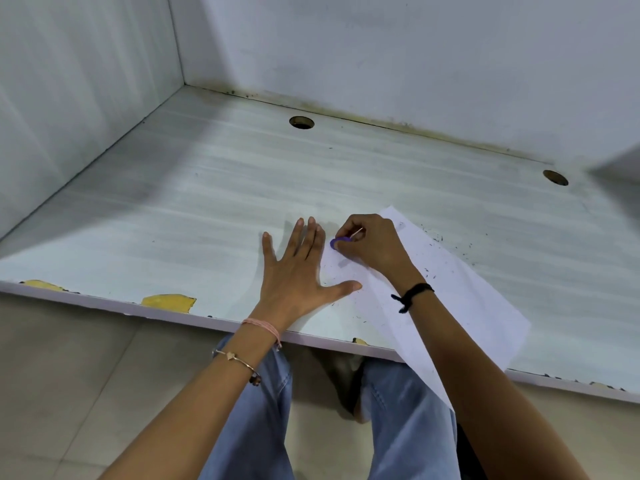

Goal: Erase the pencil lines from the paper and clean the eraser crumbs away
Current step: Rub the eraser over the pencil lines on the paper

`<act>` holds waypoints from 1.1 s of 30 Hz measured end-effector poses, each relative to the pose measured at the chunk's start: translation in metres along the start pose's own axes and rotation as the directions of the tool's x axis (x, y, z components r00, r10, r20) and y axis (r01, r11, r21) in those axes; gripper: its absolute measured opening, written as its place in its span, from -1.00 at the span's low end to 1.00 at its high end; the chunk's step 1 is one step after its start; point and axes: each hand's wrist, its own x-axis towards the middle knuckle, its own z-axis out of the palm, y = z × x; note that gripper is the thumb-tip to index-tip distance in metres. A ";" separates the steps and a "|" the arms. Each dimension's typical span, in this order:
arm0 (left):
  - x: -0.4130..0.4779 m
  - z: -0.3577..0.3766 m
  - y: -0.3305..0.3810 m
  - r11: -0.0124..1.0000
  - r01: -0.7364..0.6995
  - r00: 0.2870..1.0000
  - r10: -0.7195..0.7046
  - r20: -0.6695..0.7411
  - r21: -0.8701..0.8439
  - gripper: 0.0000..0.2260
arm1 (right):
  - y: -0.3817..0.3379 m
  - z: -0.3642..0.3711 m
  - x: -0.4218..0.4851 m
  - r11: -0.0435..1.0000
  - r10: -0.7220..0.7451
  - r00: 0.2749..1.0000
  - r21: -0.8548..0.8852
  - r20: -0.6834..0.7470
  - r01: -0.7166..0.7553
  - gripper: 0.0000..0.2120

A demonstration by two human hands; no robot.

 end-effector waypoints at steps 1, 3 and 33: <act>0.000 -0.001 0.000 1.000 0.002 1.000 -0.002 0.001 -0.001 0.05 | 0.000 -0.002 0.000 1.000 0.008 1.000 0.005 0.013 -0.008 -0.95; 0.000 -0.002 0.000 1.000 0.000 1.000 0.000 0.011 0.002 0.05 | 0.002 -0.005 -0.004 1.000 0.012 0.995 0.004 0.097 -0.012 -0.95; -0.001 -0.001 0.001 1.000 0.003 1.000 -0.002 0.024 -0.012 0.06 | -0.002 -0.004 0.007 0.999 0.027 0.999 0.032 0.040 -0.028 -0.93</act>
